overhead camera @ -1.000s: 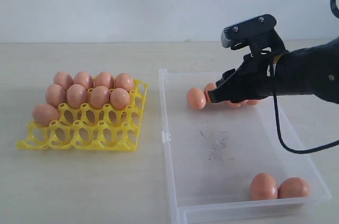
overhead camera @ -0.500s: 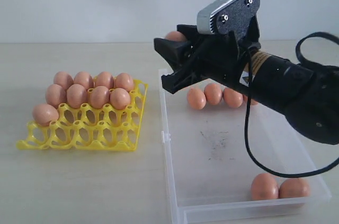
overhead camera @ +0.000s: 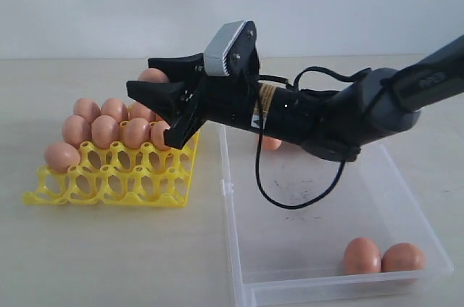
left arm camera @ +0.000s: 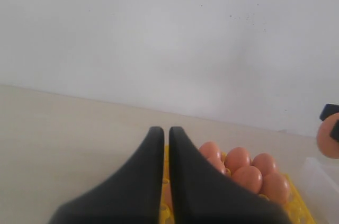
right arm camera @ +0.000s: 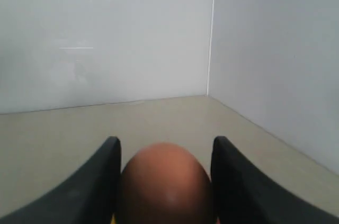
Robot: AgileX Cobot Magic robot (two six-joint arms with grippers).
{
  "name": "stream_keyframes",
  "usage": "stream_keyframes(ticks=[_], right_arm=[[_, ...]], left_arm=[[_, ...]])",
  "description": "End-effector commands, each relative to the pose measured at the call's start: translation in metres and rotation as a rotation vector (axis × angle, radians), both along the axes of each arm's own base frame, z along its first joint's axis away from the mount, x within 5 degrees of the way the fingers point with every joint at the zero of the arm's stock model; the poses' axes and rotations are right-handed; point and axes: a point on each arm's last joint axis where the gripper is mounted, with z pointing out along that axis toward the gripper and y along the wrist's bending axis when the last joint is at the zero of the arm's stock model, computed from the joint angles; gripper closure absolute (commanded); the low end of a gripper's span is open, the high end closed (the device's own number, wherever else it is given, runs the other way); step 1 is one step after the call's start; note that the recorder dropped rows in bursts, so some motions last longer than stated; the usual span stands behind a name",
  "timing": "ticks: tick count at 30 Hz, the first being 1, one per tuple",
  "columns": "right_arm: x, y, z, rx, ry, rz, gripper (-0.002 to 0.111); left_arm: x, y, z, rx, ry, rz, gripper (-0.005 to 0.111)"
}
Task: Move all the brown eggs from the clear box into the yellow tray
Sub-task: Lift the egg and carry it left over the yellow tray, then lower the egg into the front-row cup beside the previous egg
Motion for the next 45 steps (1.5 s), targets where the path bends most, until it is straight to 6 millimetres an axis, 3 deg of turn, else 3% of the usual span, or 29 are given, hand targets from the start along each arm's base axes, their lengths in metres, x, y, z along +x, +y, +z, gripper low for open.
stream_keyframes(ticks=[1,9,13,28,45], right_arm=[[0.014,0.019,-0.016,0.027,0.029,0.051,0.109],[0.016,0.078,-0.033,0.030,-0.055,0.175,0.109],[0.020,0.094,-0.042,0.000,-0.050,0.180,0.109],[0.038,0.111,-0.083,-0.043,0.066,0.150,0.109],[0.038,0.112,-0.089,-0.107,0.103,0.156,0.109]], left_arm=[[0.000,0.000,0.002,-0.002,-0.006,-0.005,0.103],[0.000,0.000,0.002,-0.002,-0.006,-0.005,0.103],[0.000,0.000,0.002,-0.002,-0.006,-0.005,0.103],[0.000,0.000,0.002,-0.002,-0.006,-0.005,0.103],[0.000,0.000,0.002,-0.002,-0.006,-0.005,0.103]])
